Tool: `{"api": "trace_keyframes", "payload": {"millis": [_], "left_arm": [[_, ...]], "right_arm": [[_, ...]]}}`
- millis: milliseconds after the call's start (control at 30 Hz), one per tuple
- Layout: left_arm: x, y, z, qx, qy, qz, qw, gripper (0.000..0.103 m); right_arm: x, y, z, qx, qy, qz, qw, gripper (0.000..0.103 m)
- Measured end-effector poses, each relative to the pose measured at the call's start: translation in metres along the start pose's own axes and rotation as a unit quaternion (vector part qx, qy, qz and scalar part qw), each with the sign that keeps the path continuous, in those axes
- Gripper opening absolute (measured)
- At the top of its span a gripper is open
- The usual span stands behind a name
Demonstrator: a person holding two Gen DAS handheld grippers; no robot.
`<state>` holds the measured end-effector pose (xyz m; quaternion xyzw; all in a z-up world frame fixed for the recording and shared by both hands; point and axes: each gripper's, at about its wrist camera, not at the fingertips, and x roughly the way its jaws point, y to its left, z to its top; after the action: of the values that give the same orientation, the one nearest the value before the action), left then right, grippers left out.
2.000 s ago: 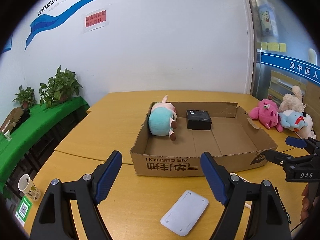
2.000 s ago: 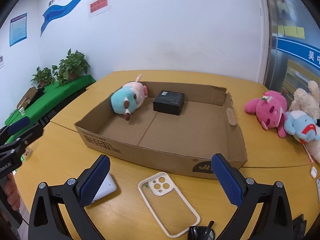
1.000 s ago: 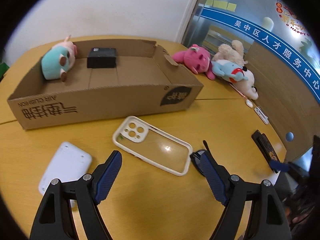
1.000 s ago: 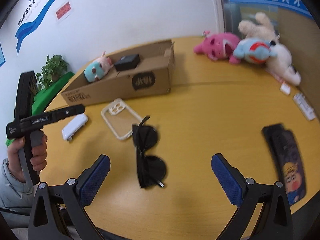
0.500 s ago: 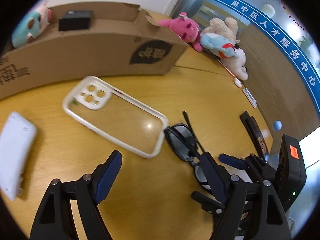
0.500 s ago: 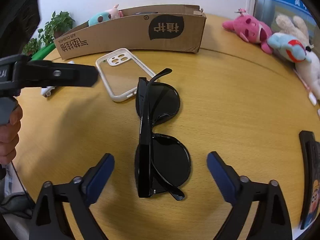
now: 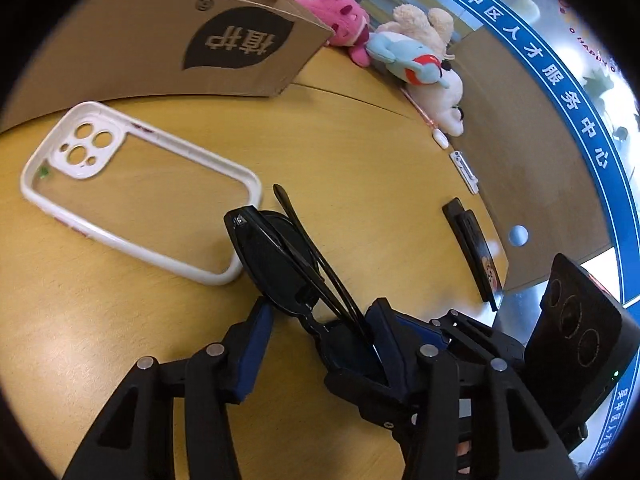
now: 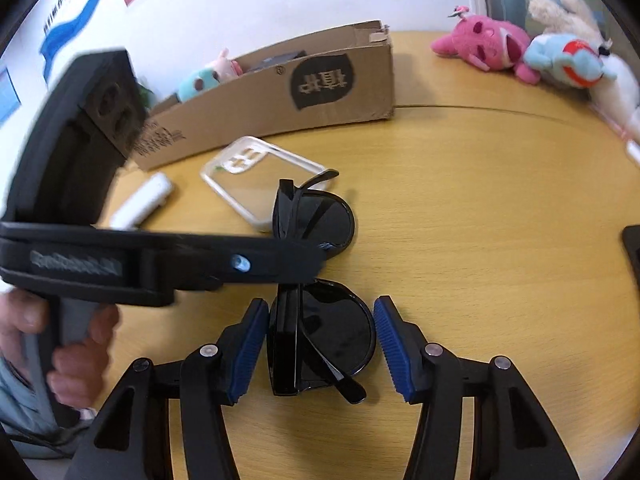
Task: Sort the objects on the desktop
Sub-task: 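Close the right gripper on the black sunglasses while the left gripper clamps them too, then lift the sunglasses with both grippers and carry them over the cardboard box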
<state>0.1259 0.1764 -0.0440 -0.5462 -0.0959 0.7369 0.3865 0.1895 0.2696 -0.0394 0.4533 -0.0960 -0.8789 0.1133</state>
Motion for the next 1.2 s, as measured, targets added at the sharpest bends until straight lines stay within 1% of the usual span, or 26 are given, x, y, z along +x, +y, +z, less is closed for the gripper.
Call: {"api": "trace_keyframes", "payload": {"millis": [100, 200, 267, 300, 333, 367, 400, 567, 733, 900, 1033, 1200], "left_arm": [[-0.006, 0.000, -0.004, -0.001, 0.000, -0.006, 1.0000, 0.037], [-0.019, -0.001, -0.006, 0.009, -0.013, 0.010, 0.9998, 0.035], [-0.032, 0.005, -0.008, 0.001, -0.023, 0.008, 0.9997, 0.032], [-0.041, 0.009, -0.009, -0.001, -0.036, 0.022, 0.9991, 0.029], [-0.046, 0.013, -0.009, -0.005, -0.044, 0.027, 0.9987, 0.029], [-0.053, 0.018, -0.010, -0.014, -0.052, 0.027, 0.9982, 0.029], [-0.059, 0.022, -0.012, -0.020, -0.059, 0.030, 0.9976, 0.029], [-0.091, 0.044, -0.020, -0.048, -0.095, 0.052, 0.9929, 0.029], [-0.128, 0.059, -0.024, -0.069, -0.137, 0.075, 0.9854, 0.029], [-0.162, 0.065, -0.022, -0.080, -0.174, 0.103, 0.9761, 0.029], [-0.186, 0.065, -0.023, -0.082, -0.200, 0.126, 0.9683, 0.028], [-0.206, 0.067, -0.026, -0.084, -0.220, 0.139, 0.9621, 0.028]], "right_arm": [[0.004, 0.009, 0.000, -0.009, 0.002, 0.005, 1.000, 0.054], [0.007, 0.014, 0.002, -0.004, 0.001, 0.025, 1.000, 0.054], [0.007, 0.022, 0.004, -0.009, -0.003, 0.036, 0.999, 0.054], [0.006, 0.030, 0.007, -0.022, -0.006, 0.042, 0.999, 0.054], [0.006, 0.036, 0.009, -0.030, -0.007, 0.047, 0.998, 0.049], [0.006, 0.042, 0.013, -0.039, -0.007, 0.057, 0.998, 0.049], [0.007, 0.051, 0.016, -0.051, -0.006, 0.058, 0.997, 0.049], [0.020, 0.085, 0.030, -0.103, 0.009, 0.080, 0.991, 0.050], [0.029, 0.120, 0.045, -0.145, 0.015, 0.108, 0.984, 0.050], [0.032, 0.158, 0.062, -0.189, 0.008, 0.134, 0.973, 0.050], [0.032, 0.181, 0.074, -0.215, 0.000, 0.157, 0.964, 0.050], [0.029, 0.203, 0.082, -0.234, -0.011, 0.178, 0.956, 0.050]]}}
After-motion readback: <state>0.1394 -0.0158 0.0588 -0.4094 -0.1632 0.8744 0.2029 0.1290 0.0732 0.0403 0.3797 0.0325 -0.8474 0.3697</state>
